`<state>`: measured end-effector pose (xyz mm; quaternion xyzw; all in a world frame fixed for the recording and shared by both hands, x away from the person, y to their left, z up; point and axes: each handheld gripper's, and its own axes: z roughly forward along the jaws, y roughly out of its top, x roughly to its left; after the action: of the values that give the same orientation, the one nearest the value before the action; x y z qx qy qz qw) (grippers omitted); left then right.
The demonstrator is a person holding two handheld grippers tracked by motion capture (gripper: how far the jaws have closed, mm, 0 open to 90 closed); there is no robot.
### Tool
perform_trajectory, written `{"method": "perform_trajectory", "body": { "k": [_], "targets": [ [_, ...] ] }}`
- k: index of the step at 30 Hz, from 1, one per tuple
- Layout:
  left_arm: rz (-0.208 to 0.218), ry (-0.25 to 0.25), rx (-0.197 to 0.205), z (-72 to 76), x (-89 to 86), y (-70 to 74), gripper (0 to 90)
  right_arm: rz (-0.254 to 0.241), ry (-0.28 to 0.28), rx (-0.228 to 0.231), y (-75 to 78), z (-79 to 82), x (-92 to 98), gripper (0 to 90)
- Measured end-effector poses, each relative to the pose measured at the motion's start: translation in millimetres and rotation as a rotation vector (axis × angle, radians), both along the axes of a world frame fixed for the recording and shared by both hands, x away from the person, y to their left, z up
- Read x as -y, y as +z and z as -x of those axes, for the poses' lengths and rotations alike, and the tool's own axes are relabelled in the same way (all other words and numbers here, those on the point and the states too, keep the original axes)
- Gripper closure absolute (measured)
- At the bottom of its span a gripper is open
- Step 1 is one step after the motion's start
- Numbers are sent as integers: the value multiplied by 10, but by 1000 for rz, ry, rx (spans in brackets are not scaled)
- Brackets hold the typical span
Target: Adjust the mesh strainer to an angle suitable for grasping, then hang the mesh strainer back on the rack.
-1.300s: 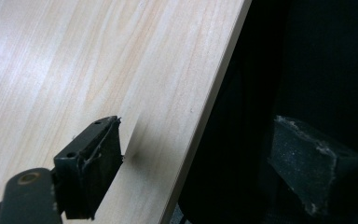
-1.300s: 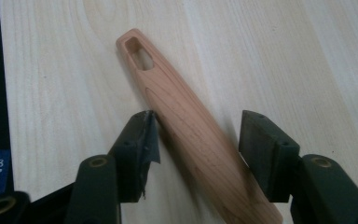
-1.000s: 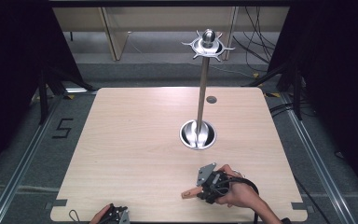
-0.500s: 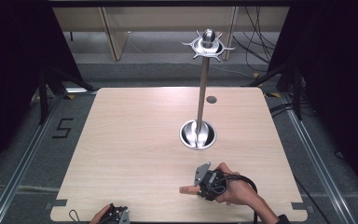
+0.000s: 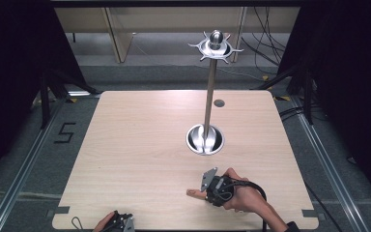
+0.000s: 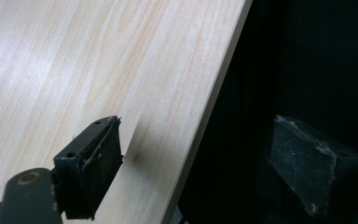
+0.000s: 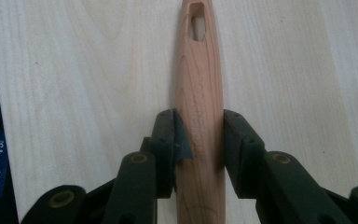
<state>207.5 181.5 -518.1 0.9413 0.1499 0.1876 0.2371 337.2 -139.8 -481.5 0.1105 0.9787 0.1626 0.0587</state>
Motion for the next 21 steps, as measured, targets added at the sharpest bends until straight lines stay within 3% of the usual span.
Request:
{"method": "perform_trajectory", "body": {
  "k": [1,3,6,7,9,10,12,14,15,16,18,21],
  "targets": [
    [0,0,0,-1,1,0,162,1,27,12,2,-19,3,682],
    [2,1,1,-3,1,3,162,0,5,16,19,-7,9,683],
    [6,-11,-12,-14,4,3,162,-27,16,35,41,-17,16,684],
    [7,-11,-12,-13,4,3,162,-21,-37,23,60,11,25,684],
    [3,3,-3,1,0,10,162,-58,7,38,64,-31,37,684],
    [7,6,-3,5,-1,8,162,-64,-36,33,78,-19,46,684],
    [8,8,8,8,-6,9,162,-92,-10,37,88,-48,56,684],
    [8,6,5,12,-5,14,162,-108,-58,34,110,-33,73,684],
    [3,6,5,12,-6,17,162,-127,-32,43,111,-54,80,684],
    [1,-4,-2,8,-6,15,162,-133,-65,29,126,-38,94,684],
    [-1,4,2,16,-9,12,162,-173,-44,25,140,-64,120,684],
    [4,4,1,22,-11,20,162,-213,-79,27,176,-70,162,685]
  ]
}}
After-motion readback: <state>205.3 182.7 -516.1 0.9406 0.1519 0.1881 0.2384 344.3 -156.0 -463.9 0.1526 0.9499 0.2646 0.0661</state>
